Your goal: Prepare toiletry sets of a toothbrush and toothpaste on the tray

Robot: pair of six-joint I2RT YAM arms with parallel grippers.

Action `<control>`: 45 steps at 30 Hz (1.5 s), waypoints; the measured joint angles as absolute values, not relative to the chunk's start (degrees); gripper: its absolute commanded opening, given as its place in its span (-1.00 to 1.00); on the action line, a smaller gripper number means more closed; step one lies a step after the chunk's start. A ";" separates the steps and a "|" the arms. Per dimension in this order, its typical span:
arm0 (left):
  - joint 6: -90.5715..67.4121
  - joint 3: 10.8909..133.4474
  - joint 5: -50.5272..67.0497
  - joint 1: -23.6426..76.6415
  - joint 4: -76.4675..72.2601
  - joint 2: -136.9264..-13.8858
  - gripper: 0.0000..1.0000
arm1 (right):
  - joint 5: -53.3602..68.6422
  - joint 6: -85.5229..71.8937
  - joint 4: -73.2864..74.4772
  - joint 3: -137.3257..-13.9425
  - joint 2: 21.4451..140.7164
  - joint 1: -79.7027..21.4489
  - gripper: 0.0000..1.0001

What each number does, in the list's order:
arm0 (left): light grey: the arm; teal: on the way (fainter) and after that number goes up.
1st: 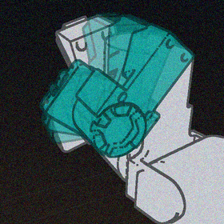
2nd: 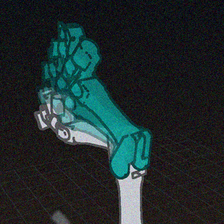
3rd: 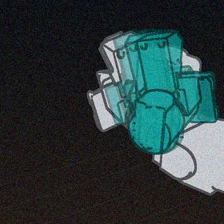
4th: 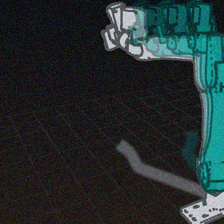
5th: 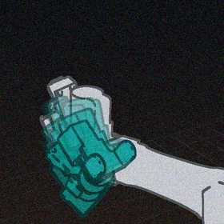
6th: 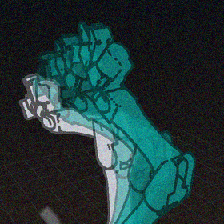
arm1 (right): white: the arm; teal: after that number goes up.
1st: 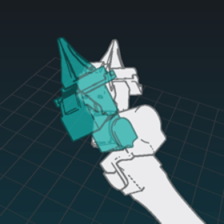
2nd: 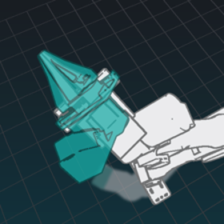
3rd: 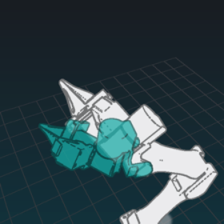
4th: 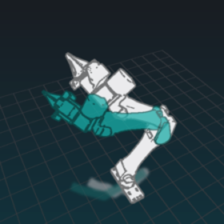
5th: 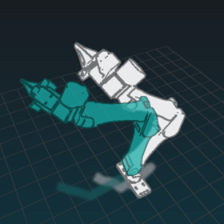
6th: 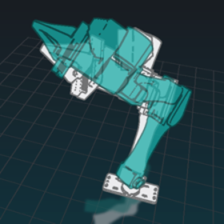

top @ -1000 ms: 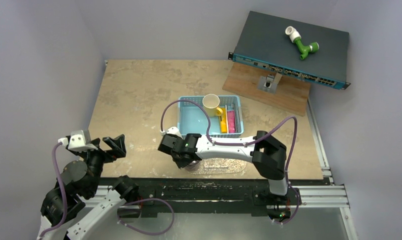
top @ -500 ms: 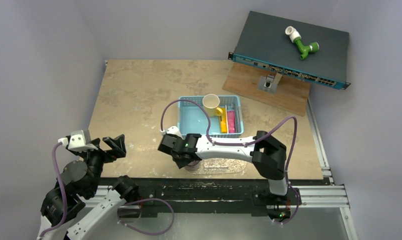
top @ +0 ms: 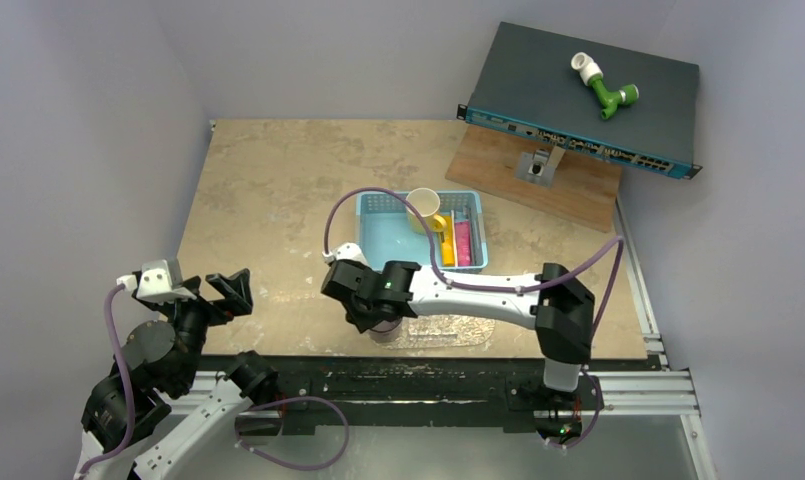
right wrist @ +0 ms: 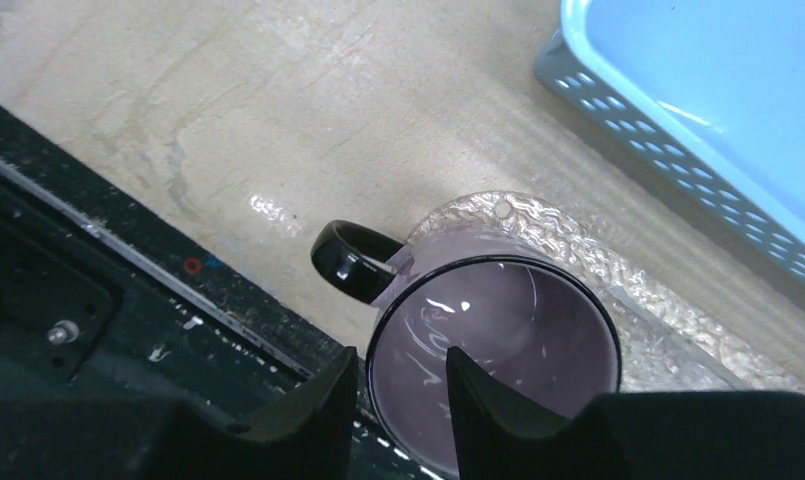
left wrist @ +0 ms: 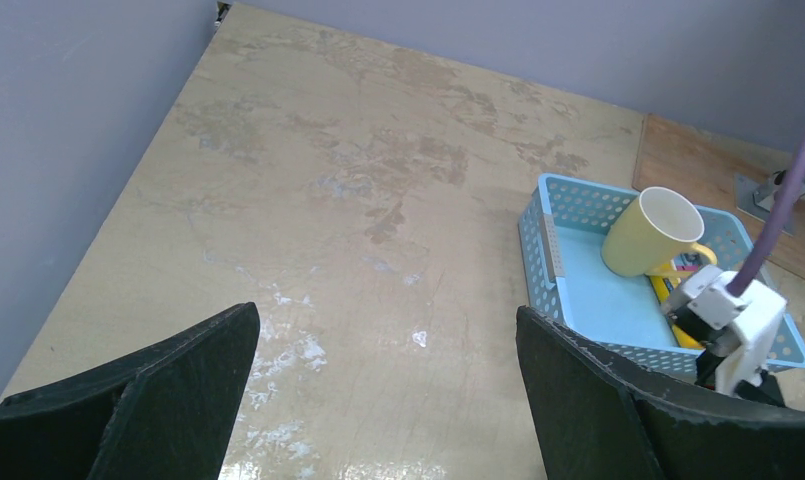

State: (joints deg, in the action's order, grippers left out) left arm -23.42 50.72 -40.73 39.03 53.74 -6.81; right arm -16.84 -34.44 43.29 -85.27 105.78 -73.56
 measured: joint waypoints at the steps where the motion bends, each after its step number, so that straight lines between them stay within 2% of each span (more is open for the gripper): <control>1: -23.44 50.72 -40.73 39.03 53.74 -6.83 1.00 | -16.86 -34.20 43.29 -85.27 104.75 -73.56 -0.18; 10: -23.42 50.72 -40.71 39.03 53.74 -7.31 1.00 | -18.83 -31.64 45.60 -86.56 99.55 -72.29 -0.18; 25: -23.40 50.72 -39.62 39.03 53.74 -8.49 1.00 | -25.96 -23.70 44.95 -90.74 96.77 -59.86 -0.03; 45: -23.29 50.72 -38.79 39.03 53.71 -8.99 1.00 | -30.55 -21.87 43.20 -103.07 113.14 -48.62 -0.07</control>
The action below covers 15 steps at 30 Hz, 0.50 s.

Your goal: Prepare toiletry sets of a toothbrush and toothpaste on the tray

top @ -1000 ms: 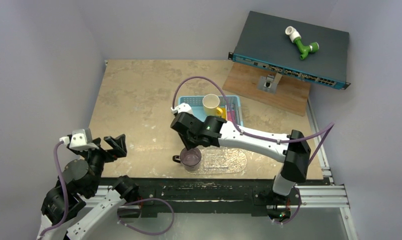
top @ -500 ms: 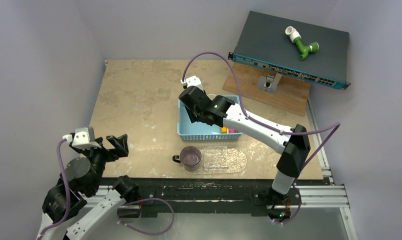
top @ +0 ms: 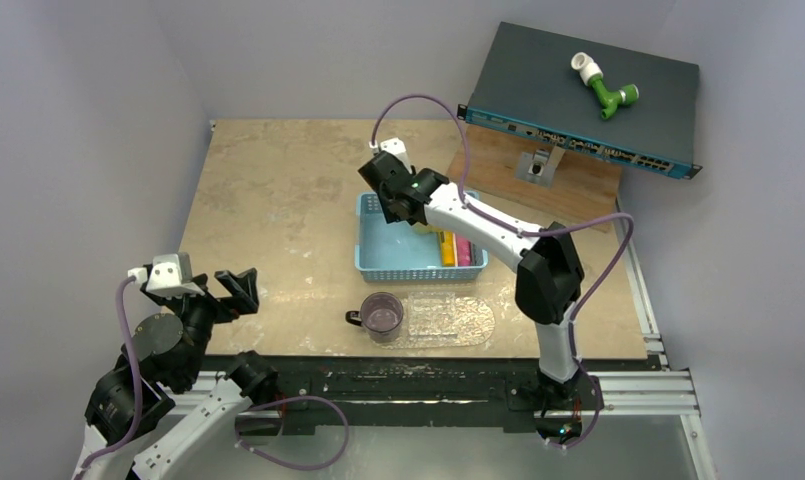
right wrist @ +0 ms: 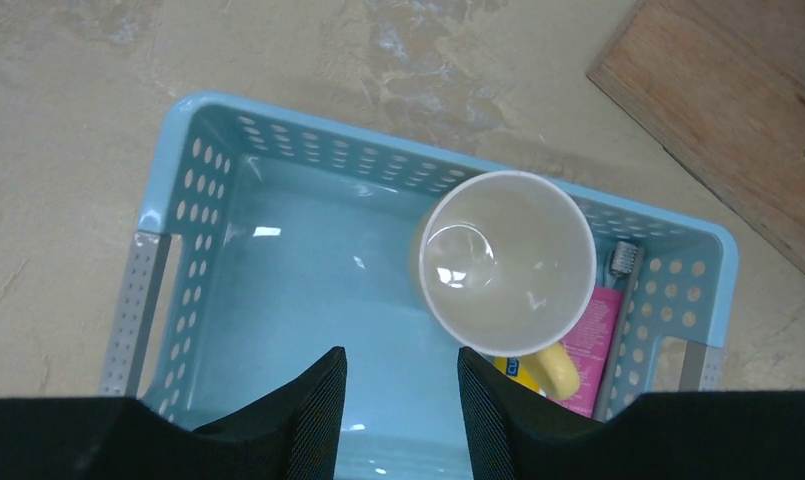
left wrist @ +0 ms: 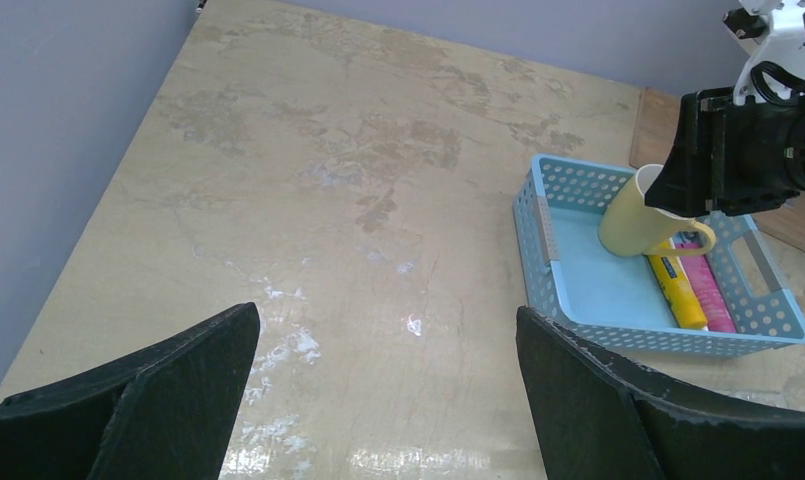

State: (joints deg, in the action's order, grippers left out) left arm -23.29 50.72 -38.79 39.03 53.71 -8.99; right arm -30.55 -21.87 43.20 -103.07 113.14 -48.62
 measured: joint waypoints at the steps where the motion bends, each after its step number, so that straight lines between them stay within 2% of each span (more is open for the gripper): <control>1: -23.22 50.72 -38.74 39.03 53.71 -8.99 1.00 | -30.52 -21.93 43.18 -103.53 113.78 -48.18 -0.07; 15: -22.98 50.72 -37.69 39.03 53.69 -8.99 1.00 | -29.98 -22.04 43.18 -110.63 121.67 -45.30 -0.12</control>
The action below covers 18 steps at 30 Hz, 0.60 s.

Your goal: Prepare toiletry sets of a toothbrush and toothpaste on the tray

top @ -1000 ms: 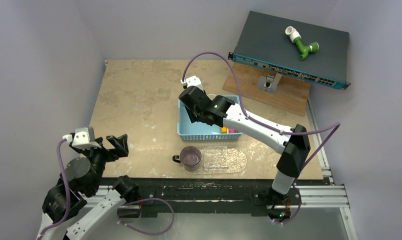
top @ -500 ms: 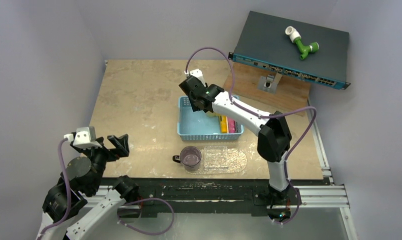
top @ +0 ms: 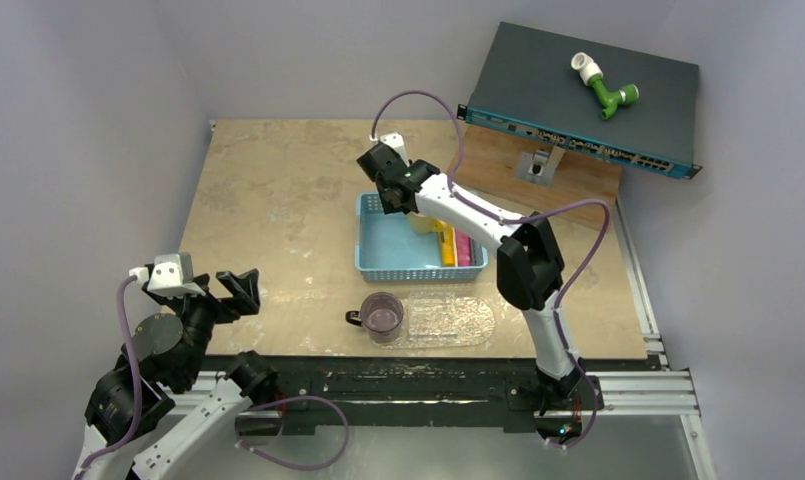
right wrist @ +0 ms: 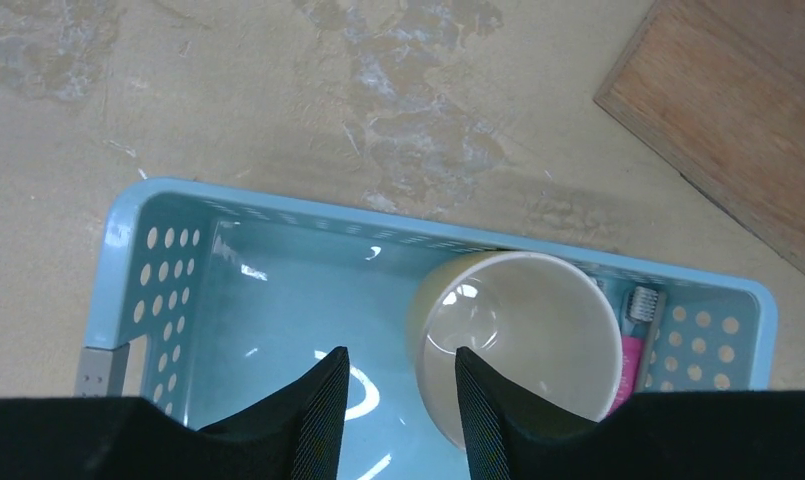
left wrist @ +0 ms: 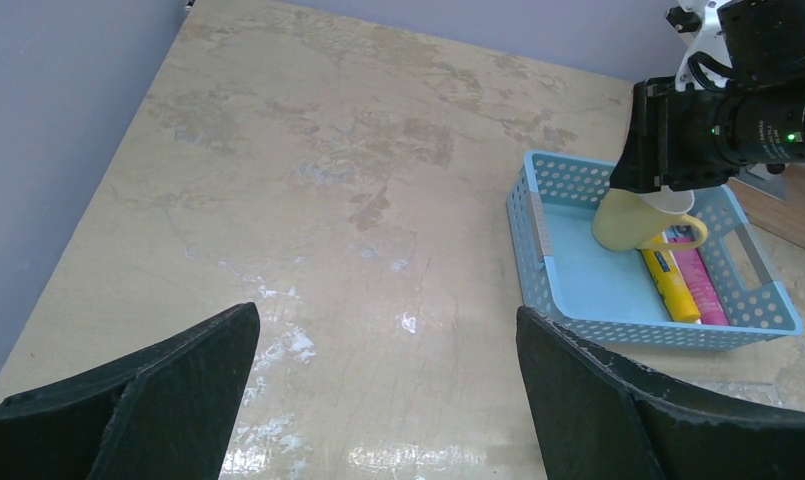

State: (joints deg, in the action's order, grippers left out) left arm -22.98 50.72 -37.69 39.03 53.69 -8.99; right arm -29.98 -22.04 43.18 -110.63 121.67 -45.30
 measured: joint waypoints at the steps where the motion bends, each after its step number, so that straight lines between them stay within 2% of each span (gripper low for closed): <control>1: -22.98 50.72 -37.69 39.03 53.69 -8.99 1.00 | -29.89 -22.06 43.13 -111.07 122.26 -45.23 -0.13; 15: -22.98 50.72 -37.58 39.03 53.69 -8.99 1.00 | -28.73 -22.06 43.31 -111.63 125.47 -43.88 -0.27; 18: -22.98 50.72 -37.56 39.03 53.69 -8.99 1.00 | -28.71 -22.04 43.29 -111.63 125.49 -43.79 -0.45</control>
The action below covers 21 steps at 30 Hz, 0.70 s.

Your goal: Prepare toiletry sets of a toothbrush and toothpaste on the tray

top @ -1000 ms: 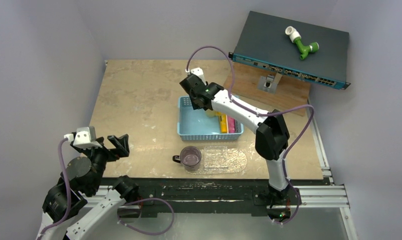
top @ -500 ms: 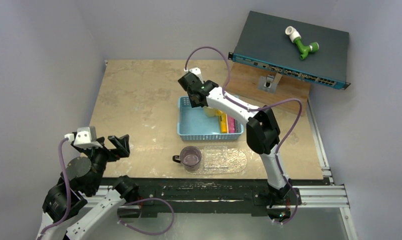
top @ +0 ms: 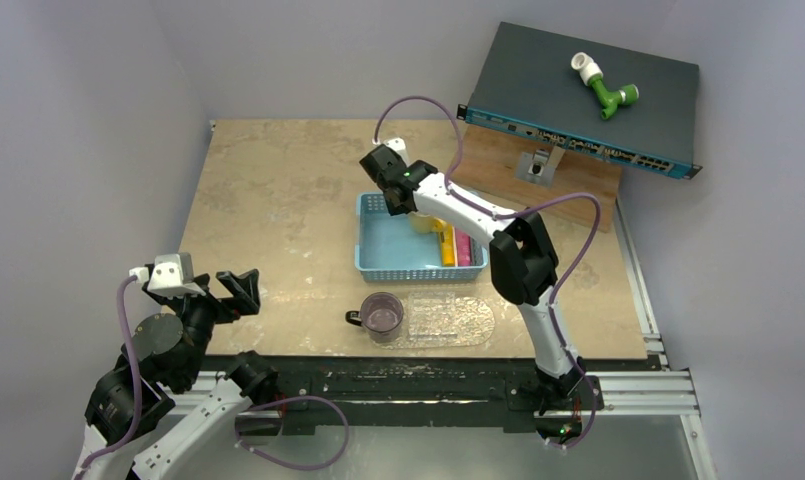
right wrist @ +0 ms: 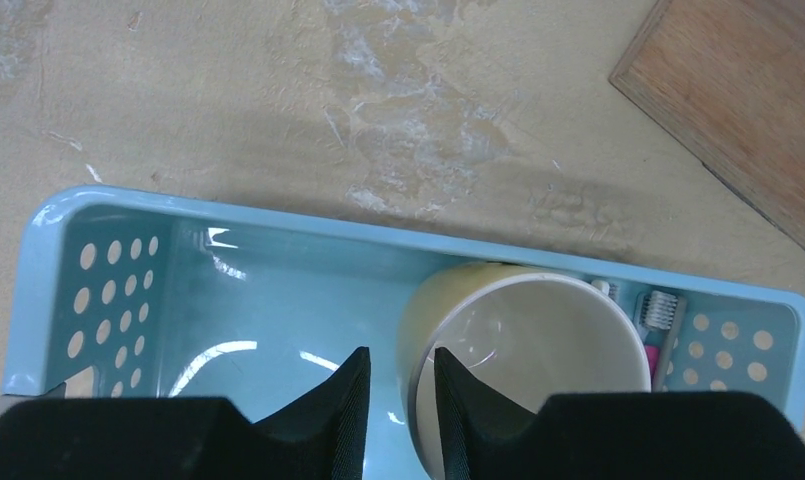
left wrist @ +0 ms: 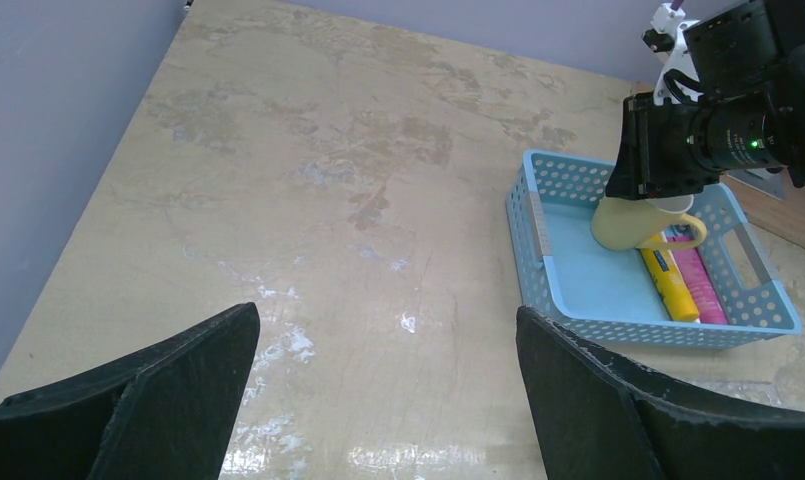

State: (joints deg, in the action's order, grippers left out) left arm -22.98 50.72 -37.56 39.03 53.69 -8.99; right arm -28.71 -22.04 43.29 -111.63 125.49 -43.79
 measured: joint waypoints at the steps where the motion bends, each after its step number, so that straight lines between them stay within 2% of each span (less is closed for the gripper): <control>1: -22.98 50.72 -37.56 39.03 53.69 -8.99 1.00 | -28.67 -22.02 43.27 -111.63 125.49 -43.79 -0.50; 7: -22.96 50.72 -37.52 39.03 53.69 -8.99 1.00 | -27.55 -21.74 43.07 -111.24 125.49 -43.70 -0.74; 11: -22.98 50.72 -37.52 39.03 53.69 -8.99 1.00 | -26.98 -21.37 43.07 -111.11 125.49 -43.46 -1.00; 21: -22.98 50.72 -37.54 39.03 53.69 -9.10 1.00 | -24.80 -18.55 38.92 -104.14 120.84 -43.48 -1.00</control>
